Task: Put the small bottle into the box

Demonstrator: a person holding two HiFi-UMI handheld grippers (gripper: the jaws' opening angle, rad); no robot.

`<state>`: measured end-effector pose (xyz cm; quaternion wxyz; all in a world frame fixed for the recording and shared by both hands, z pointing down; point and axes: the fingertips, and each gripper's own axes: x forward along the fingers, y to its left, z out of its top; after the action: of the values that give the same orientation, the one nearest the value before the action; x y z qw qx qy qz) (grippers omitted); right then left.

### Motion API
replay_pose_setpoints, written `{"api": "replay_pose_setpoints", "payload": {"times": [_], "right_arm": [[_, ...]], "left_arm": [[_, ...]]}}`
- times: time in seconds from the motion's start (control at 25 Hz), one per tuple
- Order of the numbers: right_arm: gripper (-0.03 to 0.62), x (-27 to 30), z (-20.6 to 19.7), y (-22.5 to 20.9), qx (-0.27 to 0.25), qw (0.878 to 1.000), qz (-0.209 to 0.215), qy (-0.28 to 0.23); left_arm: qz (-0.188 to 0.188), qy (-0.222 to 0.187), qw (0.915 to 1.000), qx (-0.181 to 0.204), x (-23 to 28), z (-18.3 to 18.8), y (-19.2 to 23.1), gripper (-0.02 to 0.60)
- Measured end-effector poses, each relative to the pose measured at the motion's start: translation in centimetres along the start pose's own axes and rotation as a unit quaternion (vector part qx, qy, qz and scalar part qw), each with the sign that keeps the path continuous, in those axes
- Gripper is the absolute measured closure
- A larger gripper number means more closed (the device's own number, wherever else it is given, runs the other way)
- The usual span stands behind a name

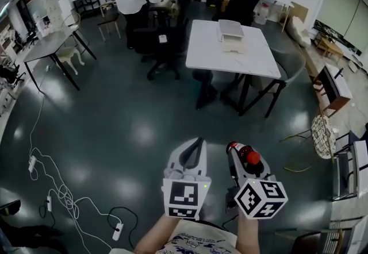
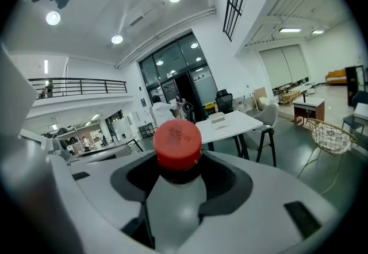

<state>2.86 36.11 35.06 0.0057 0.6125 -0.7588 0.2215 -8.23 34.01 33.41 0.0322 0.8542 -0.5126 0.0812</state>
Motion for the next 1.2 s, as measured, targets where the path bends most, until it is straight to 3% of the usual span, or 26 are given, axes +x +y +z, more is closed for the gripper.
{"api": "replay_pose_setpoints", "payload": {"times": [0.56,1.2], "right_arm": [[0.368,13.7,6.7,-2.4,0.007,0.999,-0.034,-0.019],[0.368,21.5,9.0,-6.9,0.016,0.998,-0.057,0.004]], "left_arm": [[-0.038,-0.017,0.9991,0.007,14.1,4.3,7.0,0.561],[-0.055,0.013,0.9984,-0.011,24.3,3.4,9.0,0.561]]}}
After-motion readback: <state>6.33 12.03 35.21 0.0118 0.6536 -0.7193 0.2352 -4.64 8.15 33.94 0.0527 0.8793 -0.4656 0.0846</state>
